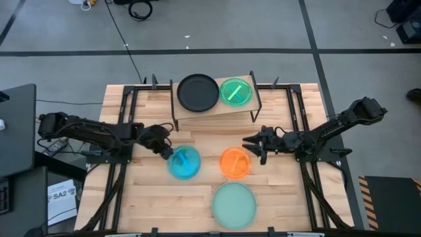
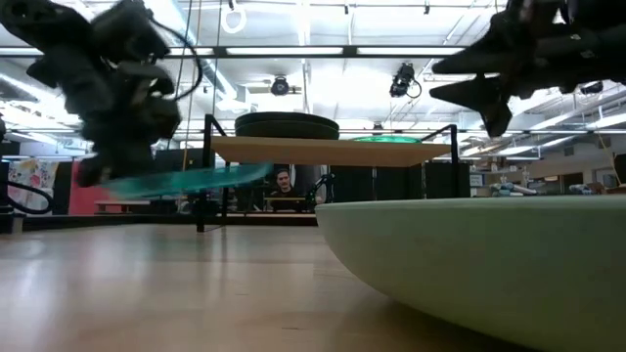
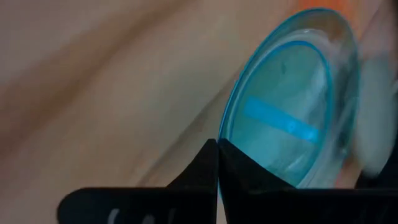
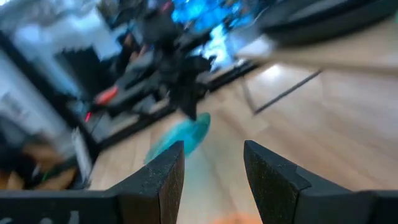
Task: Place and stack plates onto a shelf
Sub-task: Stack the light blue plate on top of the green plate on the shelf
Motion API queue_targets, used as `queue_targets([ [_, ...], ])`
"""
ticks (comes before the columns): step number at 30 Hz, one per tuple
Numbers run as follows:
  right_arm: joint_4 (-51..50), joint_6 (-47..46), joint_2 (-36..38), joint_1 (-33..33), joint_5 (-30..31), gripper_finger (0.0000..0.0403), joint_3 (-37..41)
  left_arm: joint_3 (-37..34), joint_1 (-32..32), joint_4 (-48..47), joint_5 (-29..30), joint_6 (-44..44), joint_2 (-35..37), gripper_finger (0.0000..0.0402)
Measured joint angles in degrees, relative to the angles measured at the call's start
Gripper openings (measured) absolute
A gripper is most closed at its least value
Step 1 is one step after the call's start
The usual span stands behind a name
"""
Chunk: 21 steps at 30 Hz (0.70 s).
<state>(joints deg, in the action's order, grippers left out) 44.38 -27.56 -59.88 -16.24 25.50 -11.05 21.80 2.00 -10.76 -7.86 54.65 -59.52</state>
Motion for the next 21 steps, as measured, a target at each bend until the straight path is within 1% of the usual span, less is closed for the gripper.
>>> queue_targets([
  [4,3.1,-2.8,0.0,0.9,3.5,0.0172,-0.1,0.0,-2.7,9.5,9.1,3.6,0.0,0.0005],
  [8,3.0,-4.8,-1.2,1.4,5.2,0.0172,-2.8,0.0,-4.8,14.6,17.7,4.3,0.0,0.0005],
  [15,2.7,-2.5,-10.4,1.4,8.9,0.0172,-12.0,0.0,-7.4,16.8,30.8,4.2,0.0,0.0005],
  [21,2.7,3.4,-19.8,1.4,14.2,0.0172,-19.9,0.0,-9.4,17.9,42.5,1.5,0.0,0.0005],
])
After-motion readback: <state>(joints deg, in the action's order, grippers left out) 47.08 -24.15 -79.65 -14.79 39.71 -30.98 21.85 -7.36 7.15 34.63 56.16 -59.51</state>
